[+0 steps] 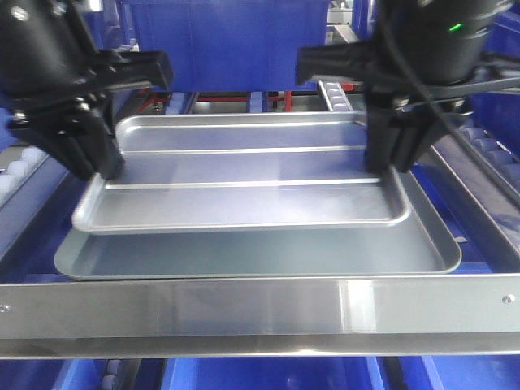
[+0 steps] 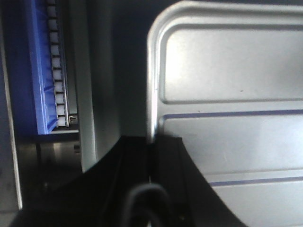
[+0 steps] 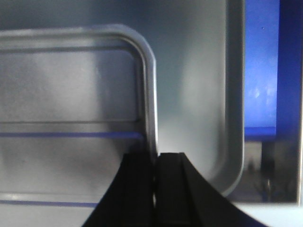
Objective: Grab silver tray and stack on right shelf
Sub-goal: 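Lower the small tray into the larger silver tray with both grippers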
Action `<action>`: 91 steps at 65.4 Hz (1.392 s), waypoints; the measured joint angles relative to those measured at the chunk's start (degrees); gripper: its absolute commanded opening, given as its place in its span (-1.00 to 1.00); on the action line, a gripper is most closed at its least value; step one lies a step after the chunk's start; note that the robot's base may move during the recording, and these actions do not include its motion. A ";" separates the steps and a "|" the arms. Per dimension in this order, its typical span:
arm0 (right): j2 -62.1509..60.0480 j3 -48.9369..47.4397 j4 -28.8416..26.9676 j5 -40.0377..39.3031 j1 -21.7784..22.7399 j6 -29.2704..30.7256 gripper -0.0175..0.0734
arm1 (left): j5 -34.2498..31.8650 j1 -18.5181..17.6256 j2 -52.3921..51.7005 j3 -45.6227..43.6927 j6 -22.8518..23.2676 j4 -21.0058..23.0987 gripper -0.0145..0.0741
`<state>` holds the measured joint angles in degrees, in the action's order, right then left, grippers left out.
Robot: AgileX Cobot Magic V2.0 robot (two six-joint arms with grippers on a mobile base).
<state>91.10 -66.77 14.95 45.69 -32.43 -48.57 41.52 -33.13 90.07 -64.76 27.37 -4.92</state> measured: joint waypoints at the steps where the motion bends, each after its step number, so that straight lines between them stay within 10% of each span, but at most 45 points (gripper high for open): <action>1: 0.66 -0.56 0.01 0.00 0.30 0.01 -0.48 | -0.11 0.33 0.59 -0.48 -0.03 -0.09 -0.88; 75: 9.74 -6.56 1.11 0.15 2.47 1.64 -0.32 | -0.70 1.39 10.73 -6.37 -0.48 -0.47 -0.87; 91: 9.74 -6.69 0.56 -1.10 2.47 1.64 0.43 | -1.13 1.39 10.77 -6.50 -1.13 1.03 0.06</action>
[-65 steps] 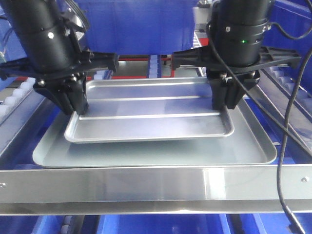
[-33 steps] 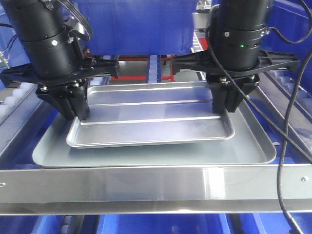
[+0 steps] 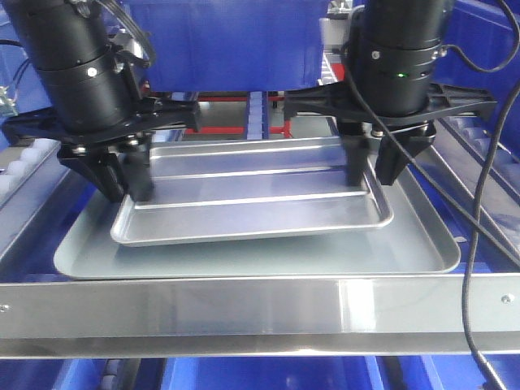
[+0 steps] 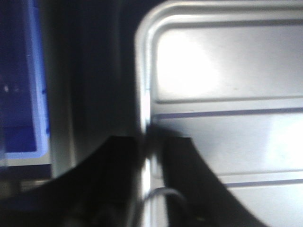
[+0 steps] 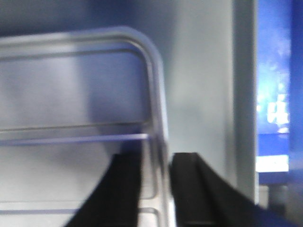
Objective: Grab silver tray and stack on right shelf
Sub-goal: 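Open both grippers and raise them away from the trays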
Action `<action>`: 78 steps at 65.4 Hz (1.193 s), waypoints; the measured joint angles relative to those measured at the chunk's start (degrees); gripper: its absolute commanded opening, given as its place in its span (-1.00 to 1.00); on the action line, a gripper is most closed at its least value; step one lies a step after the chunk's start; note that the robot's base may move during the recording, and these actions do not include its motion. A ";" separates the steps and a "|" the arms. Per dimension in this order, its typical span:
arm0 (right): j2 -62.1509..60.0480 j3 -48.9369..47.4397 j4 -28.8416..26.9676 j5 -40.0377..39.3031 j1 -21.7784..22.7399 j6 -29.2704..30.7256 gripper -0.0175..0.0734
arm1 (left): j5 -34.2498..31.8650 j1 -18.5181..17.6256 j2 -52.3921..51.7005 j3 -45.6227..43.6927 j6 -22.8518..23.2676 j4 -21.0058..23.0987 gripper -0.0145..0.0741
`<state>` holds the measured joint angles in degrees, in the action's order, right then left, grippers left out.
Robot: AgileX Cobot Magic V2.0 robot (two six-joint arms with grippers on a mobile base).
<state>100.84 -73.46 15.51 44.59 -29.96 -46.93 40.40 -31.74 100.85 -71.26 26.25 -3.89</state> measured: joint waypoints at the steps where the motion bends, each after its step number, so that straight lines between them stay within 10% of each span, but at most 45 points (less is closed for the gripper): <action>1: 0.00 0.00 -0.10 -0.16 0.00 0.00 0.45 | -0.29 0.00 0.00 -0.09 0.00 0.18 0.10; 17: 0.00 0.00 -0.46 -0.71 0.00 0.00 0.44 | -1.52 0.00 0.00 -0.26 -0.15 1.97 -0.07; 30: 0.04 -1.83 -0.46 2.39 0.00 0.00 -0.53 | 1.31 0.00 0.00 -1.56 -0.24 2.08 -0.92; 59: -1.99 -3.66 -0.07 4.94 0.00 0.27 -0.50 | 4.82 0.00 -1.06 -4.65 -0.24 -0.07 -0.86; 78: -16.76 4.16 0.02 -5.00 0.00 13.10 -0.50 | -6.52 -1.21 -14.26 6.91 -0.24 -0.07 -0.86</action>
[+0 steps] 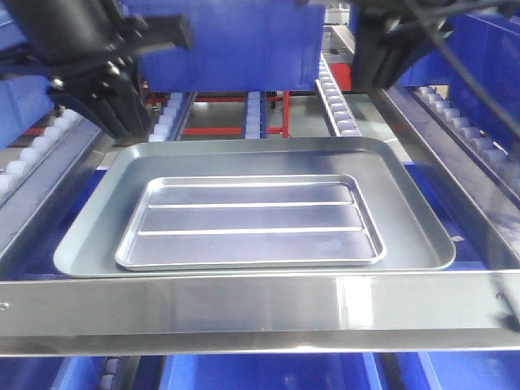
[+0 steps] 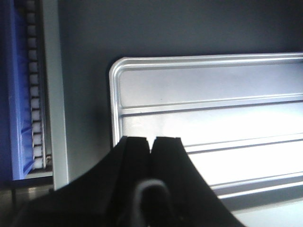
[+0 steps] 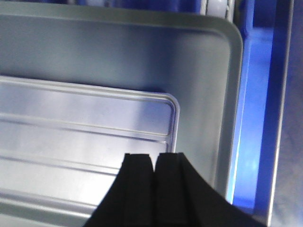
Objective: Grab silver tray and stack on right shelf
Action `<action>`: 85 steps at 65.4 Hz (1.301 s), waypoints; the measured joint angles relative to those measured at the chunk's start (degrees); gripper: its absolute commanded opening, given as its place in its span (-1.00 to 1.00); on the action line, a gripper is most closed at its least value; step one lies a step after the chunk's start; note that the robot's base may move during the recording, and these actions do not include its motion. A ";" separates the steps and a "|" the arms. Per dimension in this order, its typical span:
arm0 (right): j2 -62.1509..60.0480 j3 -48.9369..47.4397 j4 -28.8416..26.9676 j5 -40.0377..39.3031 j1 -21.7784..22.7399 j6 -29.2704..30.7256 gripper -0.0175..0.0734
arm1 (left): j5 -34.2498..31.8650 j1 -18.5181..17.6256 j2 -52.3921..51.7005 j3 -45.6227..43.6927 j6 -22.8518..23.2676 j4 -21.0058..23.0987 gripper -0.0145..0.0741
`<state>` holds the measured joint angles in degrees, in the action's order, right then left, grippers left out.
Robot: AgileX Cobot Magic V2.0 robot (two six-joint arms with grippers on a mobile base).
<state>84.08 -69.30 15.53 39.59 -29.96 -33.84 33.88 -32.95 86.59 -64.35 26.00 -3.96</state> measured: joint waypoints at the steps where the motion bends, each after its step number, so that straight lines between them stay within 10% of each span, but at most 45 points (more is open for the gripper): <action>1: -0.83 0.74 0.00 -0.66 0.00 0.61 -0.50 | -1.28 -0.17 -0.87 0.94 0.00 -0.10 -0.86; 37: -45.59 37.07 0.88 -24.51 -0.48 10.04 -0.50 | -28.43 -5.35 -38.24 35.66 0.00 -5.23 -0.86; 60: -67.40 47.58 1.10 -25.02 -0.48 10.04 -0.50 | -29.53 -5.58 -60.70 44.07 0.00 -11.20 -0.86; 85: -67.95 47.71 1.23 -25.02 -0.48 10.04 -0.50 | -30.02 -5.58 -62.95 44.21 0.00 -11.33 -0.86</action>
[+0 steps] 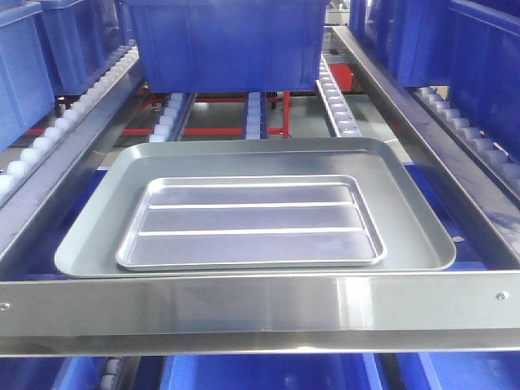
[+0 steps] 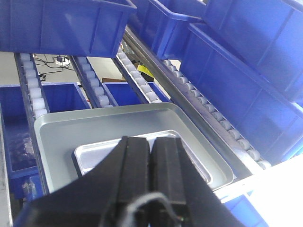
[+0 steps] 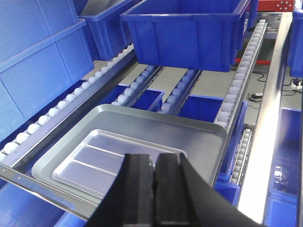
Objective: Grab silver tray and stack on right shelf
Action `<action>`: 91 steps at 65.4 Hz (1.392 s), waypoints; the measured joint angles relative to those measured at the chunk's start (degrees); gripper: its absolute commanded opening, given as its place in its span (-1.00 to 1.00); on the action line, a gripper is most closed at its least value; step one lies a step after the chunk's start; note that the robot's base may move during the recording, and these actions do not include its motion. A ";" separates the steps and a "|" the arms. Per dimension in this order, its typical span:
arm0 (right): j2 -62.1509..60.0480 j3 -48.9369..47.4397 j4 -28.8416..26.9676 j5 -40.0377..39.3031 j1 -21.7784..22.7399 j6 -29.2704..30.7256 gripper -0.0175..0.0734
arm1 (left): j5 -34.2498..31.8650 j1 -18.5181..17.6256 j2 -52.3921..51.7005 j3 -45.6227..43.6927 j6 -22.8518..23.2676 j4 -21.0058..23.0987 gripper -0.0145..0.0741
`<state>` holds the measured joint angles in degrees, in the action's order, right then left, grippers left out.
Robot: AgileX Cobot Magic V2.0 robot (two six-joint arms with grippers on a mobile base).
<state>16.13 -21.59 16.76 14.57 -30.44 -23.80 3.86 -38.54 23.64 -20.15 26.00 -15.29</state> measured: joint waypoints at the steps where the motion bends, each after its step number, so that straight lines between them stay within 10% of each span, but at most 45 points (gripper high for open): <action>1: 0.00 0.00 0.00 0.00 0.00 0.00 -0.50 | 0.00 0.00 0.00 0.00 0.00 0.00 -0.86; 22: -0.41 3.07 -0.15 -0.85 0.92 0.13 -0.50 | 0.00 0.00 0.00 0.00 0.00 0.00 -0.86; 54: -14.00 23.01 -14.57 -16.64 24.55 13.89 -0.50 | 0.00 0.00 0.00 0.00 0.00 0.00 -0.86; 91: -16.77 23.32 -14.68 -16.27 25.22 14.02 -0.50 | 0.00 0.00 0.00 0.00 0.00 0.00 -0.86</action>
<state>-0.64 1.73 2.08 -1.70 -5.22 -9.78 3.86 -38.54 23.64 -20.15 26.00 -15.29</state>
